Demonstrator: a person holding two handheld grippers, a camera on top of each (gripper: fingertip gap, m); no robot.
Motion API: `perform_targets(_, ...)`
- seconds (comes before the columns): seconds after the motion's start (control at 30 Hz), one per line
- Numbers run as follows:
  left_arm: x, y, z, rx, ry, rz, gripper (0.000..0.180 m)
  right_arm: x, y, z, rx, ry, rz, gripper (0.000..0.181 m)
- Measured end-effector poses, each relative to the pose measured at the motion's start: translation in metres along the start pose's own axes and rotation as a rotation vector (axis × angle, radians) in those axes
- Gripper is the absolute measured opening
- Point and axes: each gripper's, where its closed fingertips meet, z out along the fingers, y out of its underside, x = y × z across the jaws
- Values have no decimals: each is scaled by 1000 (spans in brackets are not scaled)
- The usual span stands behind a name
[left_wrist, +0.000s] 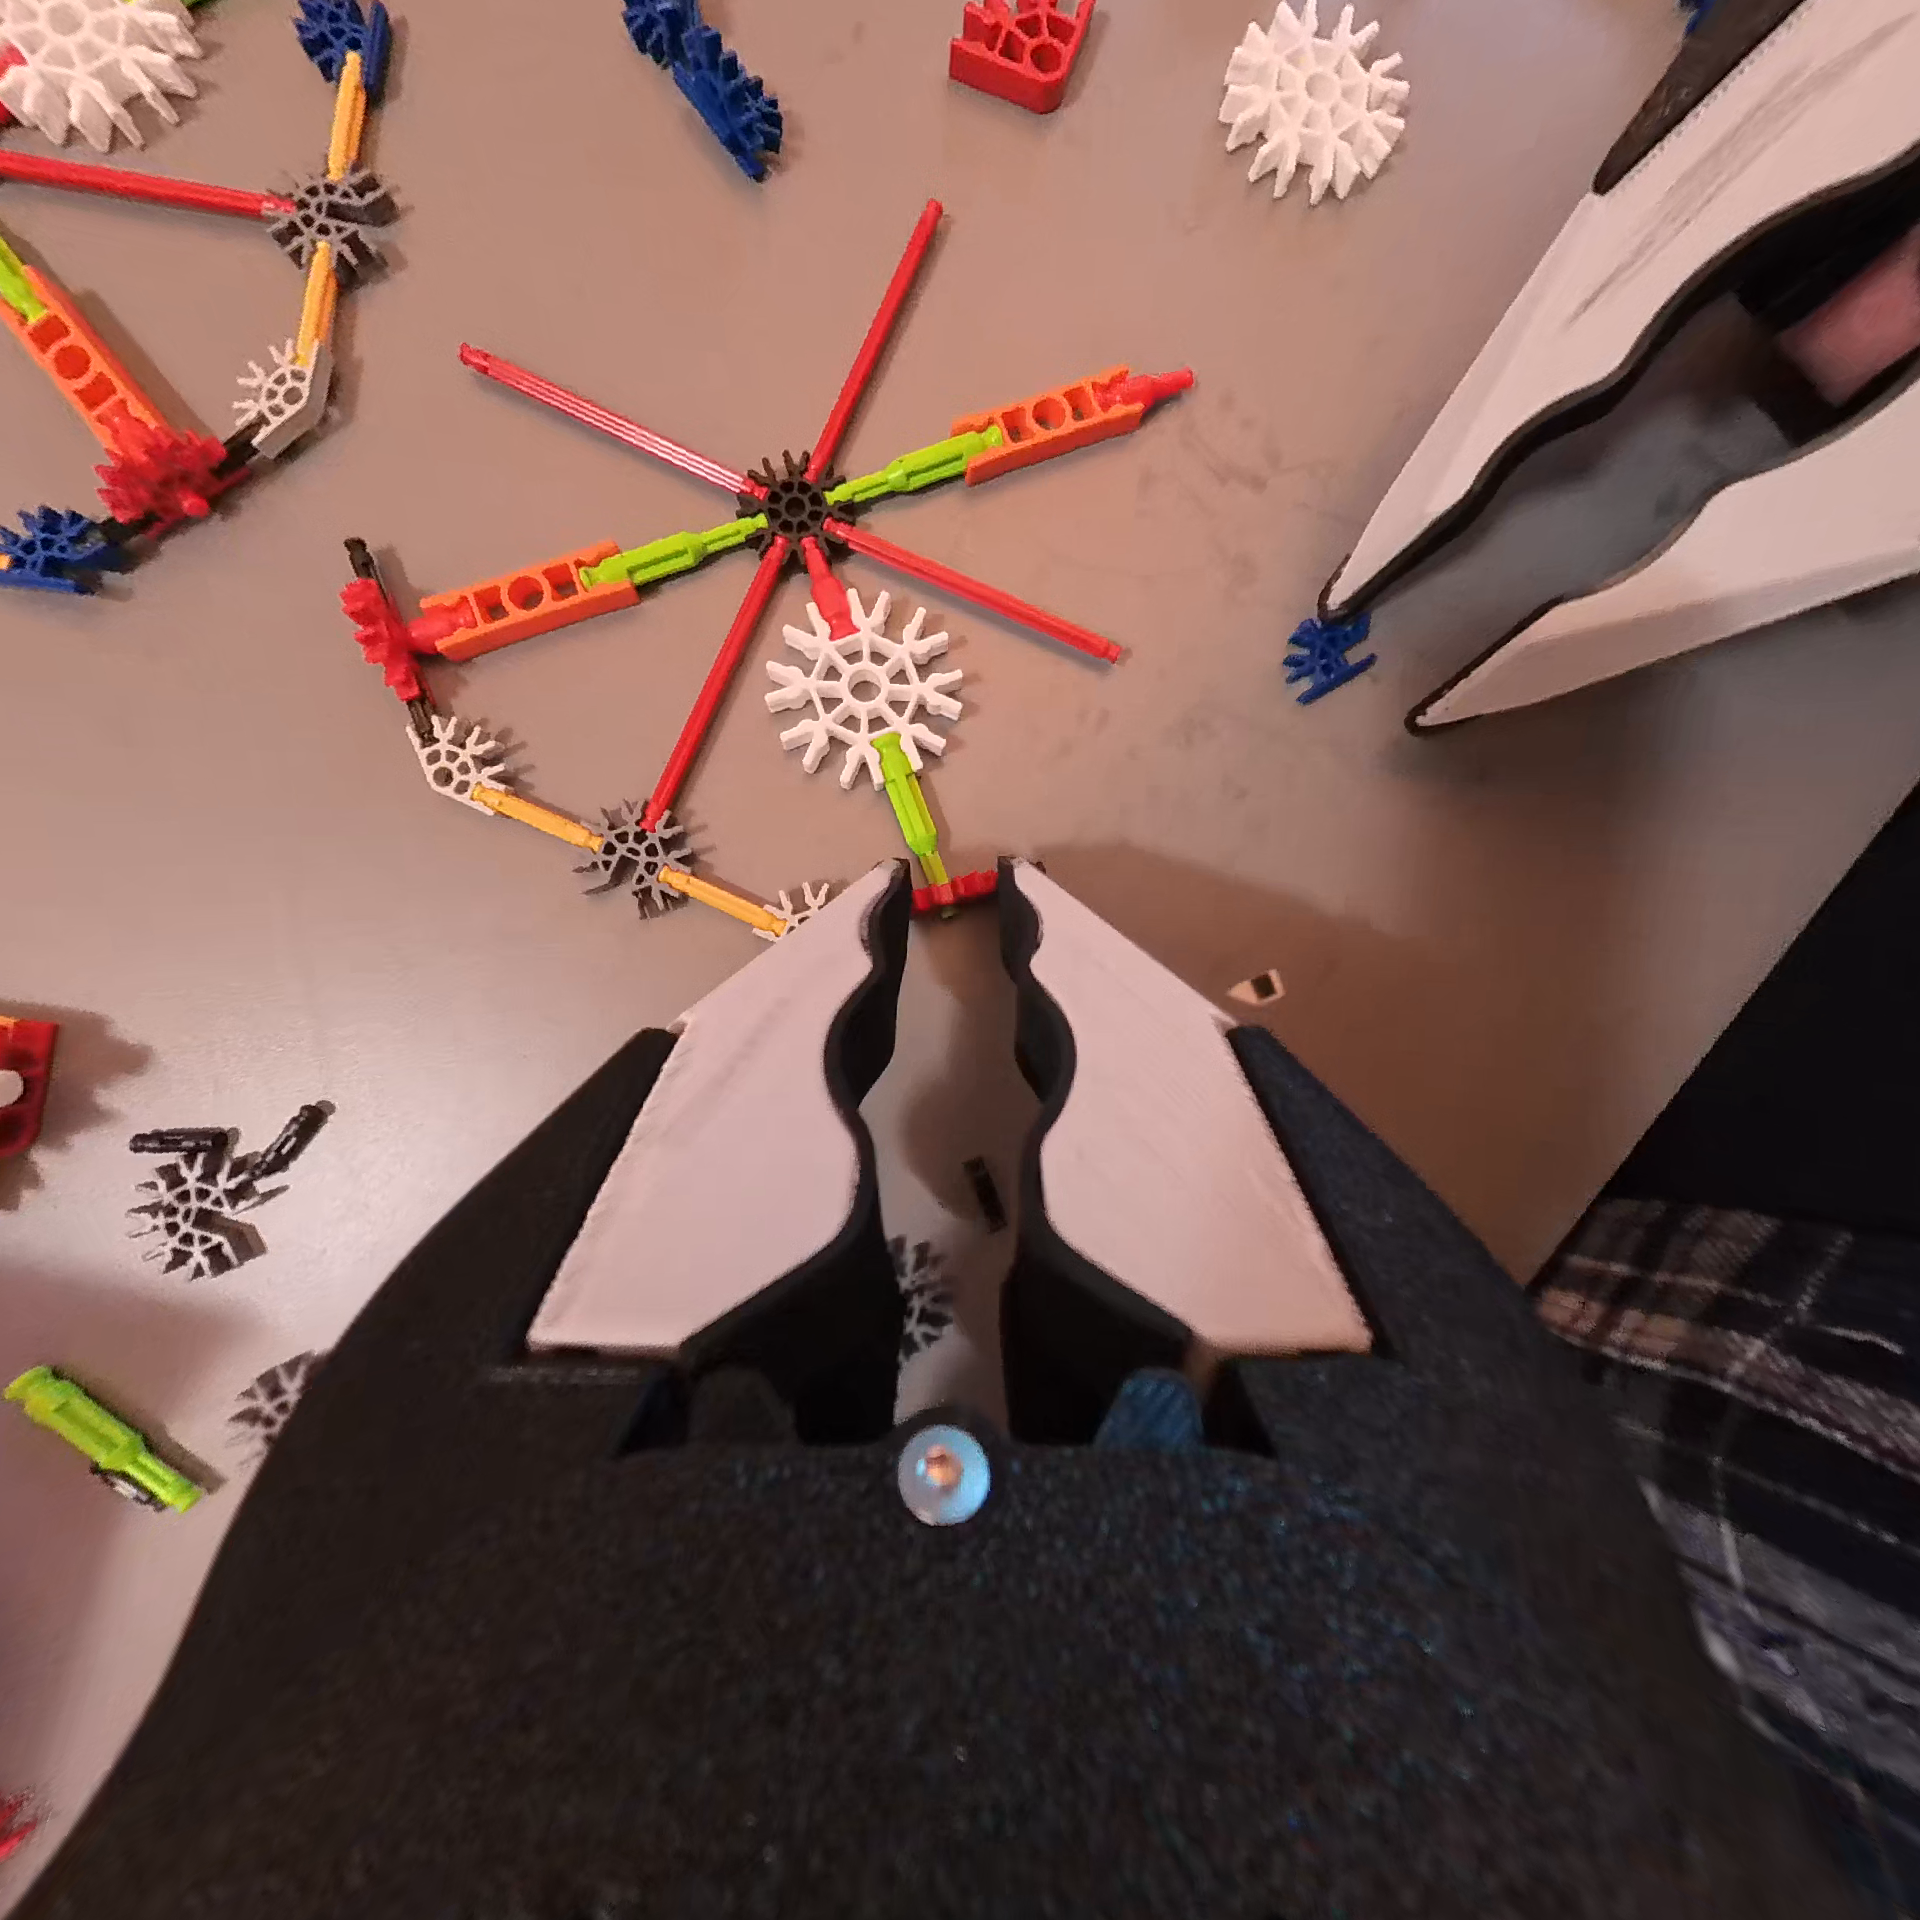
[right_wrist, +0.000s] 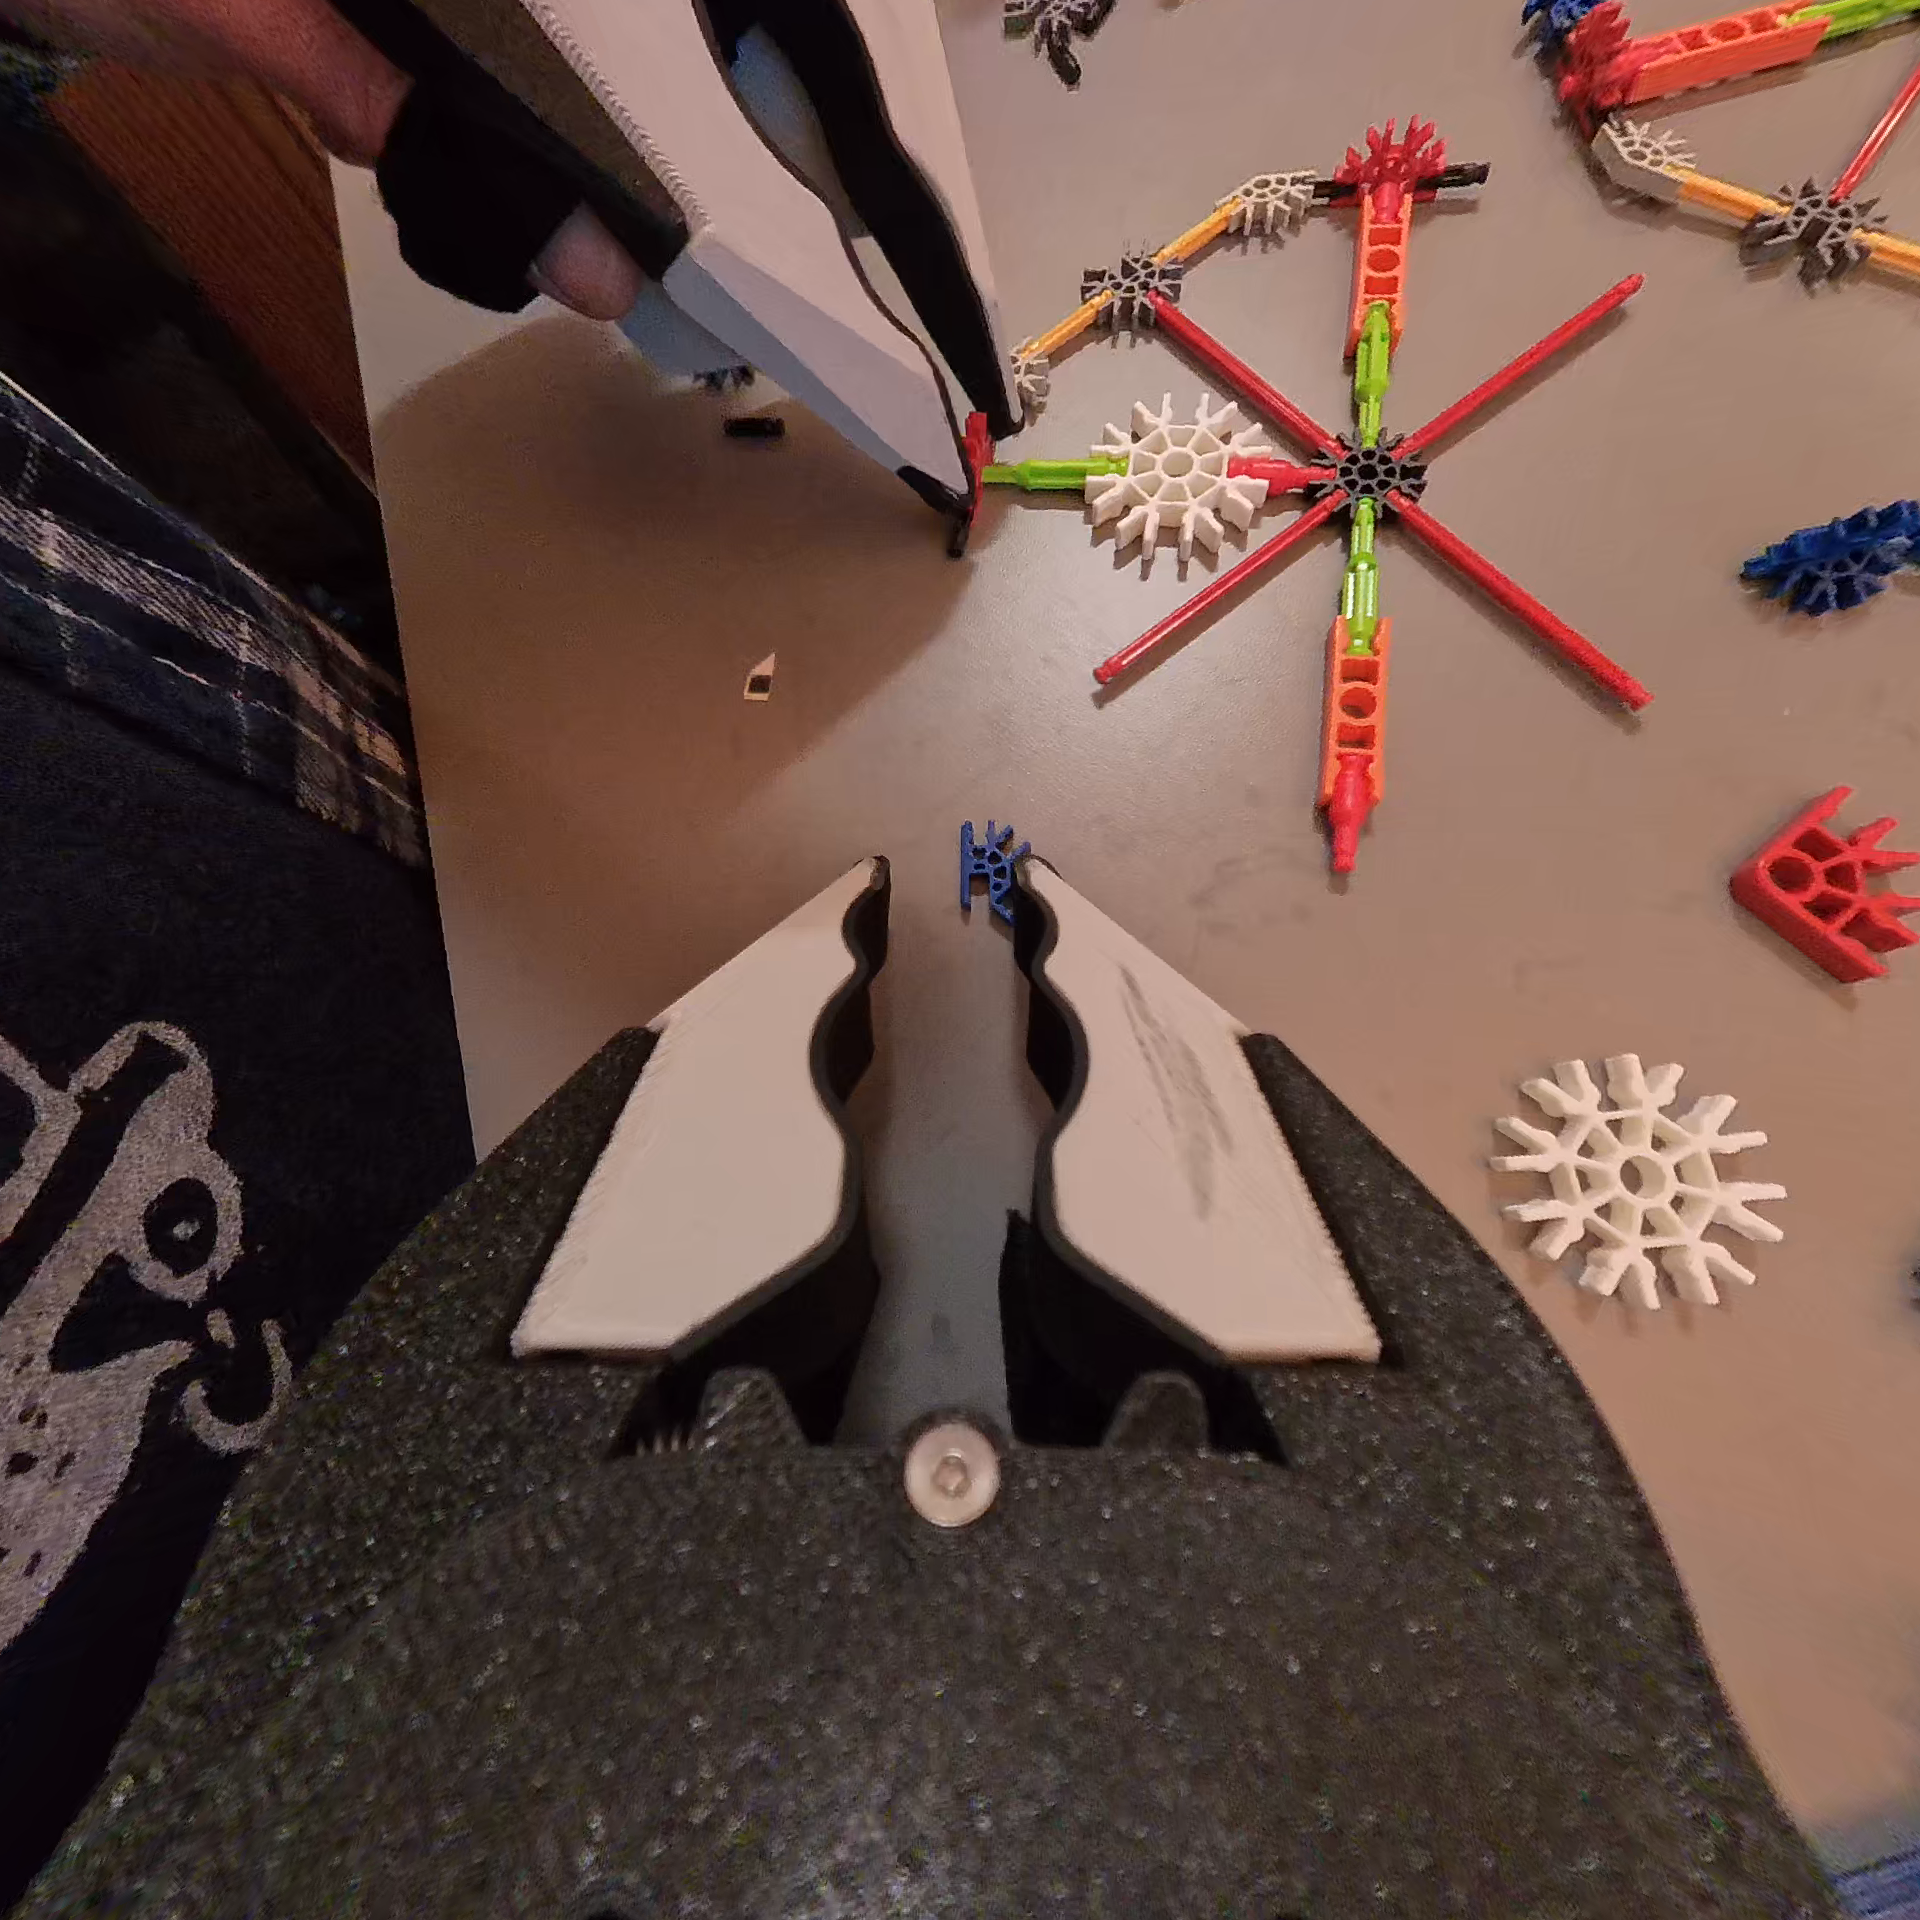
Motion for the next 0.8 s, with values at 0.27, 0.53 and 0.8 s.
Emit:
perform_targets(0.27,-1,9,-6,-38,75,170,14,0,0,0,1,-15,11,22)
perform_targets(0.53,-7,12,-8,-61,139,296,15,1,0,-1,2,-27,20,21)
perform_targets(0.8,-7,13,-7,-85,223,448,14,1,0,-1,2,-27,21,21)
